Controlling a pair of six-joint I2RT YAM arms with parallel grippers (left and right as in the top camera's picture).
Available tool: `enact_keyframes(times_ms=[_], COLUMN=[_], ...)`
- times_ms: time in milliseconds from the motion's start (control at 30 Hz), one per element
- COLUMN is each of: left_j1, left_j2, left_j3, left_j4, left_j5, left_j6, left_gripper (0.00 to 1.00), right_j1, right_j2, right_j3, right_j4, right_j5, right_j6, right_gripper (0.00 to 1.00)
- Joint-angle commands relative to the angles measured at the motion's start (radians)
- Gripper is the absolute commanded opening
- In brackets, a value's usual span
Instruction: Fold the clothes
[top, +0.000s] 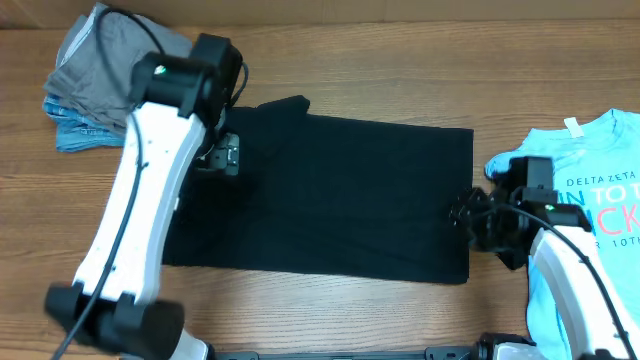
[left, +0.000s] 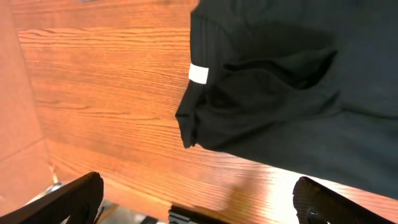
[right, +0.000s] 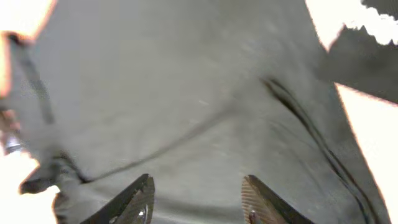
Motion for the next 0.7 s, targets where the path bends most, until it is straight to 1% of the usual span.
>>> enact_keyframes(times_ms=[0,67,200,333,433,600,667], left_j1=[0.004,0.005,0.006,0.006,0.006,0.005,0.005], left_j2=[-0.164,-0.213,-0.257,-0.261,-0.253,-0.236,-0.236], left_j3=[0.031,0.031,0.029,0.011,-0.006,-0.01,-0.01], left_j4=[-0.005,0.003,0.004,-0.005,0.01,0.068,0.064], left_j5=[0.019,0.019,0.027,0.071,0.074,0.169,0.175], left_j6=[-0.004,-0.008,-0.007,-0.007,-0.008,-0.006,-0.007], left_gripper=[1.0,1.0,1.0,1.0,1.0,1.0,1.0], right_j1=[0.001,0.001,0.001,0.001,0.001,0.001,0.001], right_j2=[-0.047,-0.055,-0.057,-0.058,-0.058,-0.065,-0.069], right_j3=[0.111,0.15,0.2,0.205,0.205,0.205,0.205], right_j4=[-0.022,-0.04,-0.085,-0.092,-0.092,-0.091,-0.094], right_j5=[-0.047,-0.072,-0.097,-0.117,-0.155,-0.168,-0.169], right_j6=[-0.026,-0.065,-0.113,-0.113,-0.113,-0.147,-0.154], right_gripper=[0.52,0.55,0.63,0.64,0.67,0.7,0.71])
